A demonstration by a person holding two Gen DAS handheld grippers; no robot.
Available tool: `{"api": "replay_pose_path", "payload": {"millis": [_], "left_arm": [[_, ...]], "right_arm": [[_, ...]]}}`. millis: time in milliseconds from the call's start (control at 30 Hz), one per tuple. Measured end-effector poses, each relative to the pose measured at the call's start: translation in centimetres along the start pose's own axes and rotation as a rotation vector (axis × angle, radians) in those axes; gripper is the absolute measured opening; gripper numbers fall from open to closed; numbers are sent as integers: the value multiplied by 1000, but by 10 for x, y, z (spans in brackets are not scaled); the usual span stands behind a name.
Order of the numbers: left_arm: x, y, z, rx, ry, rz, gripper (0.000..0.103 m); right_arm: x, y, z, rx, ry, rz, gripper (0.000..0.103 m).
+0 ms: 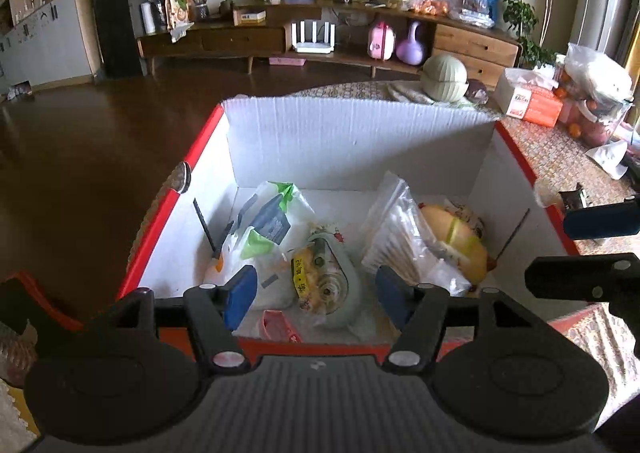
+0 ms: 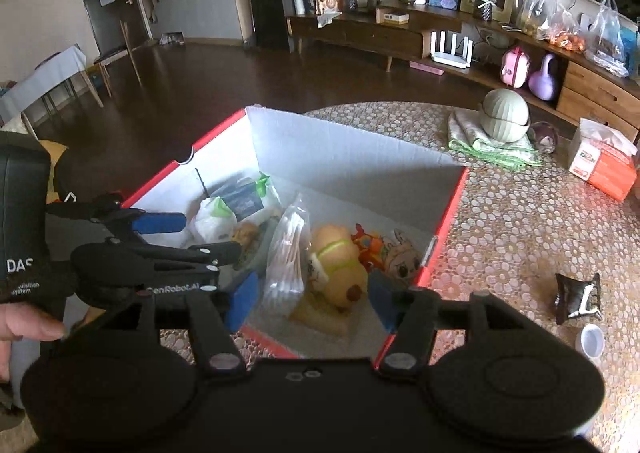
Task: Organize objects
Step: 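Open both grippers to release the snack and cotton swabs into the box, then move both tools back to the black snack bag and white tin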
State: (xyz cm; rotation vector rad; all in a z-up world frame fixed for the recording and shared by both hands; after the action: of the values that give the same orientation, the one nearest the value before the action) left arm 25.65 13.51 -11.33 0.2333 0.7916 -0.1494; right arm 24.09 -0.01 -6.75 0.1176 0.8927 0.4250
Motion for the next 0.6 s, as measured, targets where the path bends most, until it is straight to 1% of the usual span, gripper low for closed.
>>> {"api": "replay_pose_path", "payload": {"millis": [367, 467, 567, 600], "left_arm": [[-47, -24, 1, 15, -75, -15, 65], [-59, -33, 2, 13, -94, -29, 65], [-68, -44, 3, 15, -106, -57, 73], [-71, -49, 3, 19, -114, -66, 74]], "right_arm": [[-48, -10, -13, 12, -58, 38, 61], [-61, -14, -17, 17, -73, 49, 62], [-71, -20, -24, 27, -85, 58, 62], [-74, -22, -27, 33, -90, 57, 62]]}}
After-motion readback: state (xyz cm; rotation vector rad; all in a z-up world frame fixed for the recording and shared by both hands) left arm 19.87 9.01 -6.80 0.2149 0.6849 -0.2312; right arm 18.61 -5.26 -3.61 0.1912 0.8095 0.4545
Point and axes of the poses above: each gripper's, at about its wrist camera, not at the fingertips, and x roughly the way its jaws point, y to its left, z to its top, the point moved 7 cm from there along x, roughly the way its jaws point, and after that the axes turned 13 degrees about x, right-handed, at the moved point
